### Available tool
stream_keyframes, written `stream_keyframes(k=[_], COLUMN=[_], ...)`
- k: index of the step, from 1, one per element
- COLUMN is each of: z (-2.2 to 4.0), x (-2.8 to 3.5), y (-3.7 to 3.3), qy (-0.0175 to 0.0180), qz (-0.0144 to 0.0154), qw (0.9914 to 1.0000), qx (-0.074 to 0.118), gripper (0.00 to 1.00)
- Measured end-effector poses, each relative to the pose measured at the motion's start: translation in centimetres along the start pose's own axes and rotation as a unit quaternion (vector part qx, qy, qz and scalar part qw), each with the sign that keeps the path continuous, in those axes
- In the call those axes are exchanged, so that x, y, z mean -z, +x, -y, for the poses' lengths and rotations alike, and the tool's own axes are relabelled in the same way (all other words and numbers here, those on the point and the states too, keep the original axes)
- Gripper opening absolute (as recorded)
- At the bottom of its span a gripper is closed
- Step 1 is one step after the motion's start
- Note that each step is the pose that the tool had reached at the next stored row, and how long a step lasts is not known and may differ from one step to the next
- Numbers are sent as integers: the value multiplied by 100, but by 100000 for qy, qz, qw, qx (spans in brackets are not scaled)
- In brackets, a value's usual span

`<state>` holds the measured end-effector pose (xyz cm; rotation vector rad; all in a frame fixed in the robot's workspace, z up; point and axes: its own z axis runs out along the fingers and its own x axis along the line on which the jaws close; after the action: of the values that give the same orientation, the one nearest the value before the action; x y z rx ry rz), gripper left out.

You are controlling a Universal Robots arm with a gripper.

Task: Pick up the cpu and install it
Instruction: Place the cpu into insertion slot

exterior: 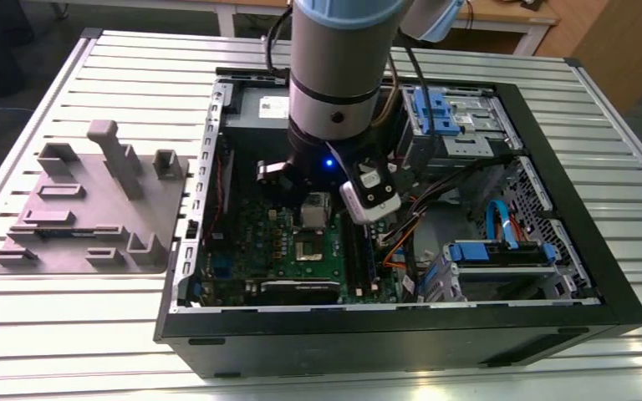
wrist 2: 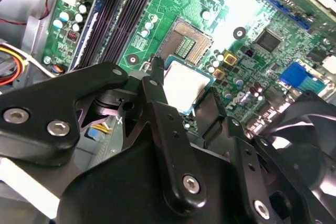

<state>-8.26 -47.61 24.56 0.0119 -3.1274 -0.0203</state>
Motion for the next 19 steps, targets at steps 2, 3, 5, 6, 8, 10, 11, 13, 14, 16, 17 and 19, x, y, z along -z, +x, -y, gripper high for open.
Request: stream_keyframes(k=[2, 3, 5, 6, 8, 10, 11, 13, 14, 16, 17, 19], z=[1, 1, 1, 2, 2, 3, 3, 3, 3, 4, 4, 3], x=[-38, -55, -91, -109, -146, -186, -204, -239, -250, -250, -250, -251], y=[-1, -1, -2, -2, -2, -3, -3, -3, -4, -3, -3, -4], qy=[-2, -2, 1, -1, 5, 0, -5, 1, -5, 10, 11, 1], qz=[2, 1, 1, 1, -3, -1, 2, -1, 3, -5, -6, -1], qw=[100000, 100000, 100000, 100000, 100000, 100000, 100000, 100000, 100000, 100000, 100000, 100000], qx=[-32, -35, -34, -33, -34, -33, -33, -35, -35, -37, -37, -35], gripper=[47, 47, 47, 47, 47, 47, 47, 47, 47, 47, 47, 47])
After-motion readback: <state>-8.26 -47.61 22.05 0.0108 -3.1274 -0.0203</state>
